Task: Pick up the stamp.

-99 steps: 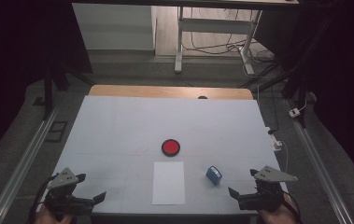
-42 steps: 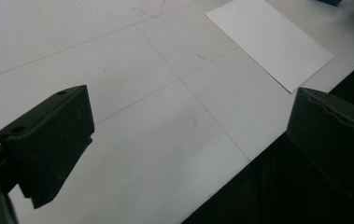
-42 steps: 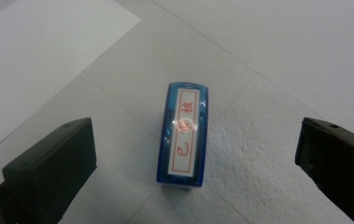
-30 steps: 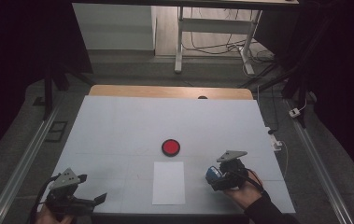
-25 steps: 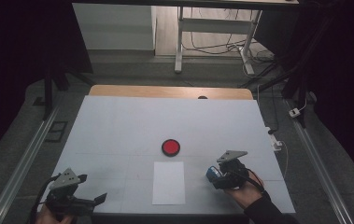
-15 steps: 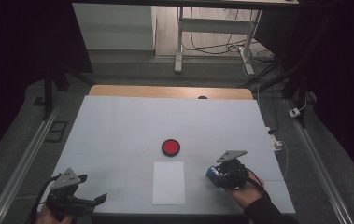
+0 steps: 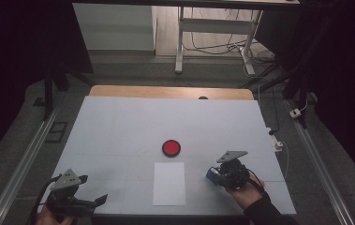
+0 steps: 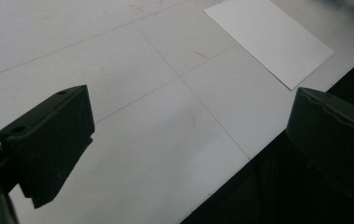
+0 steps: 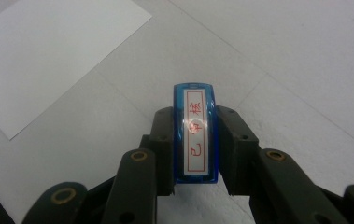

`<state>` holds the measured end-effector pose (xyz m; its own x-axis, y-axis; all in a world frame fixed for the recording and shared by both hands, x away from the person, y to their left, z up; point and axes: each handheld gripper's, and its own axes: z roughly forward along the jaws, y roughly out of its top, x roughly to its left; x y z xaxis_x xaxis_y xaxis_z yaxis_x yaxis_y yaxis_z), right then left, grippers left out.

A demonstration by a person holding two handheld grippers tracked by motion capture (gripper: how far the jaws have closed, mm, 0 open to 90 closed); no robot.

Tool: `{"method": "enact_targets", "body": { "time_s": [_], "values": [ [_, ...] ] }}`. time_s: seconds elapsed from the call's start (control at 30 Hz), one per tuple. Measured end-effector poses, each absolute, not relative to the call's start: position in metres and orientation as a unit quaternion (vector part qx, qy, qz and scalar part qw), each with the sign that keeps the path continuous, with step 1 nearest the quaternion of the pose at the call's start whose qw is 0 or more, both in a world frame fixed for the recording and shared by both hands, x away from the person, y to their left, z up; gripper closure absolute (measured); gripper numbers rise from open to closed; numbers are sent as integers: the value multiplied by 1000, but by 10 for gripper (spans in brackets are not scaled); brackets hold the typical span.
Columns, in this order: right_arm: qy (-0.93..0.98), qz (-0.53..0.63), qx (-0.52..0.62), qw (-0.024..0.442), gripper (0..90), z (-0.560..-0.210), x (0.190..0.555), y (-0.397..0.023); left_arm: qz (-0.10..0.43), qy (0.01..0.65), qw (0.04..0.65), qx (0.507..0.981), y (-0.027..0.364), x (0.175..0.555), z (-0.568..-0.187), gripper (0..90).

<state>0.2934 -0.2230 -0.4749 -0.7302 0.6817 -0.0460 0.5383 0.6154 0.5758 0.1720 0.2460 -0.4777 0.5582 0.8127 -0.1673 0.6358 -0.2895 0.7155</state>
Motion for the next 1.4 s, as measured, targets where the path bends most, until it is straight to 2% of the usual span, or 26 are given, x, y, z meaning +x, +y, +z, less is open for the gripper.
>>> {"method": "enact_targets", "body": {
  "time_s": [1.4],
  "values": [
    [887, 363, 264, 113, 694, -437, 289, -219, 104, 452, 388, 796, 247, 173, -478, 18]
  ]
}}
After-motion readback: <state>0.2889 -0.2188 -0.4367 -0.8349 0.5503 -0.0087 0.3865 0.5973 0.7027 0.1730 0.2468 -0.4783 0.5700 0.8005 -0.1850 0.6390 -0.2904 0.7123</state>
